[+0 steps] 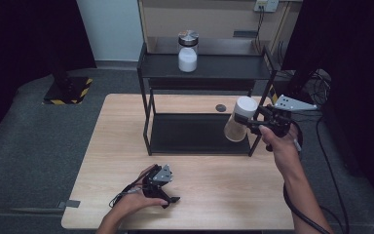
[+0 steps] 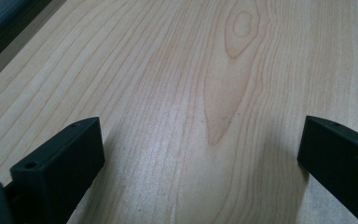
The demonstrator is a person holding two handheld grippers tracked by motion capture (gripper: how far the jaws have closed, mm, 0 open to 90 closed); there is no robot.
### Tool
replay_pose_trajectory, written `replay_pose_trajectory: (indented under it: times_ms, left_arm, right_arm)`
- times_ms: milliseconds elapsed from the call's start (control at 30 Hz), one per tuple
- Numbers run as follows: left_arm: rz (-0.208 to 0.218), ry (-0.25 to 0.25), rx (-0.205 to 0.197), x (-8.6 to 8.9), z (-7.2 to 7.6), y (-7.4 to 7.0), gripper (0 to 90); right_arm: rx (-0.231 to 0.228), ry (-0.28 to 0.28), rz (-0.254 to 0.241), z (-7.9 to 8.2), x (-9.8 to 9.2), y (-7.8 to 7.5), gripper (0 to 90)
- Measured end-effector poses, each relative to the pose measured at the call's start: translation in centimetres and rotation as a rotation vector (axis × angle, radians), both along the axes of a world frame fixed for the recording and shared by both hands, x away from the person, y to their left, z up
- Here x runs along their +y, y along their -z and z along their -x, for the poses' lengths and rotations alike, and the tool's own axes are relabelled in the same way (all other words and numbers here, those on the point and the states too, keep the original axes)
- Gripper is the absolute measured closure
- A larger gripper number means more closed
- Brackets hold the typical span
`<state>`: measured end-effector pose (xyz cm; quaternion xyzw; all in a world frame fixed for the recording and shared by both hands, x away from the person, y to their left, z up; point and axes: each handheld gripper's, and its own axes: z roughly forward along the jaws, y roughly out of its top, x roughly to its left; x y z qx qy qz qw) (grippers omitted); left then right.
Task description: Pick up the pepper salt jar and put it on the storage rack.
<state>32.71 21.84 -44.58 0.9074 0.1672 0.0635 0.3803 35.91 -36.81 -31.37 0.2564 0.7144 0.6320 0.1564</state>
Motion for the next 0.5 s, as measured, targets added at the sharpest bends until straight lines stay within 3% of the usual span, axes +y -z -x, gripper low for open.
replay_pose_trajectory:
  times_ms: [233,500]
  left_arm:
    - [0.0,0.0,0.0,0.0,0.0,0.0,0.0]
    - [0.0,0.0,0.0,0.0,0.0,0.0,0.0]
  right_arm:
    - [-0.015,-0.019,0.006,-0.6,0.0,-1.6,35.7]
    - [-0.026,-0.105,0.008,-2.2,-0.2,-3.8,35.7]
